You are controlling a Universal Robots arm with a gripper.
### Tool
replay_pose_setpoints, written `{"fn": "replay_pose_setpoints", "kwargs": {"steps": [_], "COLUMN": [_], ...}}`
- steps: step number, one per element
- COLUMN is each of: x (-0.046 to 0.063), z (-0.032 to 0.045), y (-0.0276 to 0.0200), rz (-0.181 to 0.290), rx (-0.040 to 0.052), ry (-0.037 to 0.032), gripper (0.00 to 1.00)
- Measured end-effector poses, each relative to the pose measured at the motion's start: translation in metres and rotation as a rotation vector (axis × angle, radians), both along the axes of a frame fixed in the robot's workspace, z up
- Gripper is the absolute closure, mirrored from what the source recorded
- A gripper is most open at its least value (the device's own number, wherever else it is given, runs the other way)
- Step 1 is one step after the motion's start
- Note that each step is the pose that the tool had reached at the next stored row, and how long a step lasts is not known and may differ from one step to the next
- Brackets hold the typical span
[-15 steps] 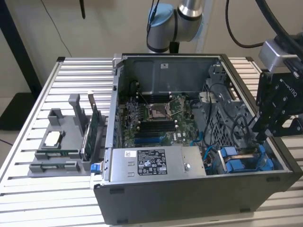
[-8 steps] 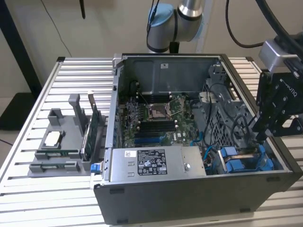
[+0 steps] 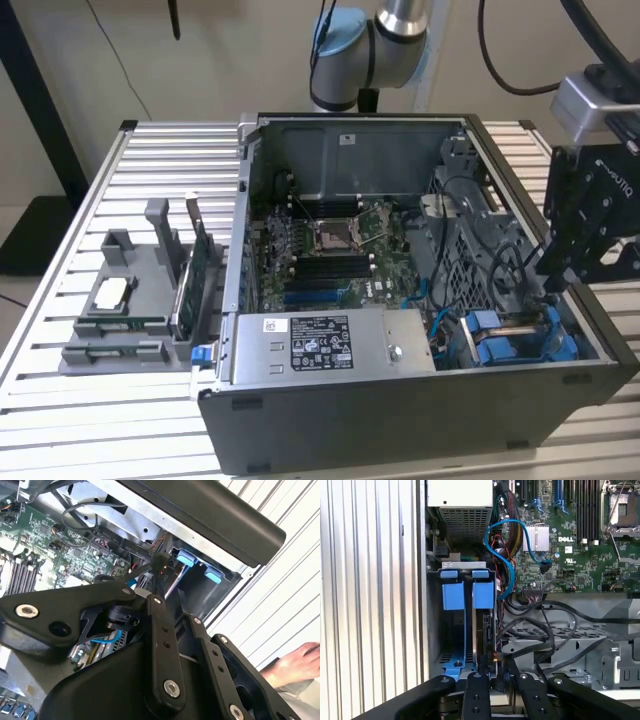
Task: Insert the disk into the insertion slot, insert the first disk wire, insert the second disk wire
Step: 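Insert the second disk wire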
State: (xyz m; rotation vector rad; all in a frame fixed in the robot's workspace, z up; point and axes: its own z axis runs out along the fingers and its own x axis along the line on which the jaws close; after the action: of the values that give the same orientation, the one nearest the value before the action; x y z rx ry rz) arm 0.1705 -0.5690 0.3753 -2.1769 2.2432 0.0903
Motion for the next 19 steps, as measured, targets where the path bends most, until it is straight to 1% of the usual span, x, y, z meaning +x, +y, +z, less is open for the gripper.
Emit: {"fn": "replay_pose_setpoints", "kwargs": {"steps": [1,4,9,12,19], "x": [0.000,0.000,0.000,0.000,0.000], "z": [0.0011,0.0100,0.0160,0.0182,0.0184], "y": [0.0000,0.0000,0.0000,0.0000,0.0000], "rz": [0.000,0.000,0.000,0.000,0.000], "rx": [-0.0001,0.0001,0.0001,0.0001,0.0001], "ry": [0.0000,0.0000,0.0000,0.0000,0.0000], "gripper": [0.73,0.73,0.73,0.73,0.73]}}
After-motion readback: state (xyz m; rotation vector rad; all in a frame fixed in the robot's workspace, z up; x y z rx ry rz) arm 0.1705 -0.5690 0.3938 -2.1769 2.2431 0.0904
